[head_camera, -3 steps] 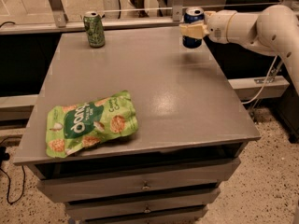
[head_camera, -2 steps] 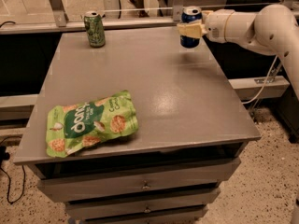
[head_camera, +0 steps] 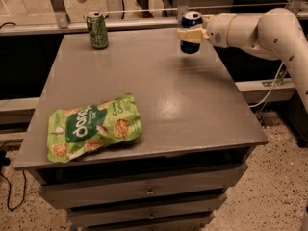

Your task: Move pepsi can near green rice chip bag

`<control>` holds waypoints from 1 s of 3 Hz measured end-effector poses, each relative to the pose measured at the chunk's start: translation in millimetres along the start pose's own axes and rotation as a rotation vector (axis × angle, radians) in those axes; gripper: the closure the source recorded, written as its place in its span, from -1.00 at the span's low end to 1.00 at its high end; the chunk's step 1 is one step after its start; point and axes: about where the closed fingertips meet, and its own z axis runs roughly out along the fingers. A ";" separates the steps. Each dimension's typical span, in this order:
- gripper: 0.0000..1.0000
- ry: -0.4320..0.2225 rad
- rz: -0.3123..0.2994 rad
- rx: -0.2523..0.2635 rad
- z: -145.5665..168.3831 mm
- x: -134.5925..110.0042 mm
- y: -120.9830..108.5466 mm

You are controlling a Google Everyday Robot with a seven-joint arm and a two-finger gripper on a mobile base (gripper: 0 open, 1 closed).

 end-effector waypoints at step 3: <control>1.00 -0.061 0.111 -0.226 -31.5 -16.4 162.8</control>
Offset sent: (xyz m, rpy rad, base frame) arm -0.1757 0.1068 0.0055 0.1535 0.1013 0.2920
